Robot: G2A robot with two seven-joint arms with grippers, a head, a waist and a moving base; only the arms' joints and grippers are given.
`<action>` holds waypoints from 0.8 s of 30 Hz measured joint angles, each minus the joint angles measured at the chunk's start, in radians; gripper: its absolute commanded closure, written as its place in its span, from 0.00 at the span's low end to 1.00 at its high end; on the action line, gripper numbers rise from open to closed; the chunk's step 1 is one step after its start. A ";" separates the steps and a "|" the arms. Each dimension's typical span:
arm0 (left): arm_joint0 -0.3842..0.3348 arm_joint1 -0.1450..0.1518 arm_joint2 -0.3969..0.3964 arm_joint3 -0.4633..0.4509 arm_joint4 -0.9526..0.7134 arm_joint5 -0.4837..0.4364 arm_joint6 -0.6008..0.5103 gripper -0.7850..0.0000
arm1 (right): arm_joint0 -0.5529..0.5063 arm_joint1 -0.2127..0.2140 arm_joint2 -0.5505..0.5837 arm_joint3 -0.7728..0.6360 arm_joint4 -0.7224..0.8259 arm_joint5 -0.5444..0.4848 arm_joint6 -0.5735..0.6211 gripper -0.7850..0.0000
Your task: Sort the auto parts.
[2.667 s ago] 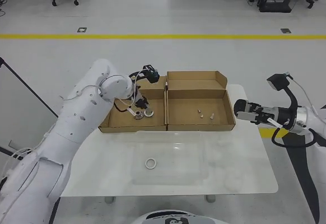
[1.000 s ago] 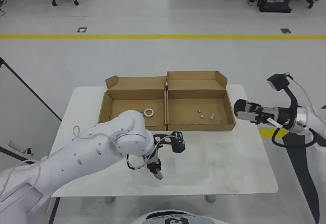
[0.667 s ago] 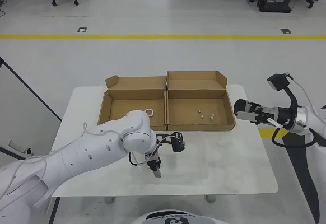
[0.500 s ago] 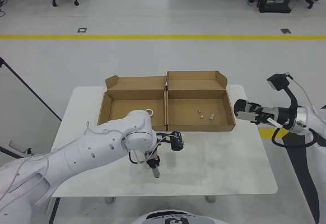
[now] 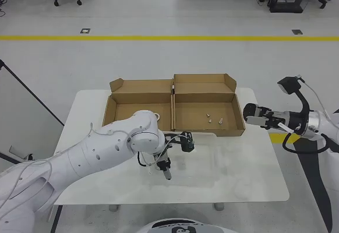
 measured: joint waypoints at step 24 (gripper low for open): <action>-0.015 0.030 -0.027 -0.019 0.052 -0.006 -0.037 0.40 | 0.000 0.000 0.000 0.000 0.000 0.000 0.000 0.00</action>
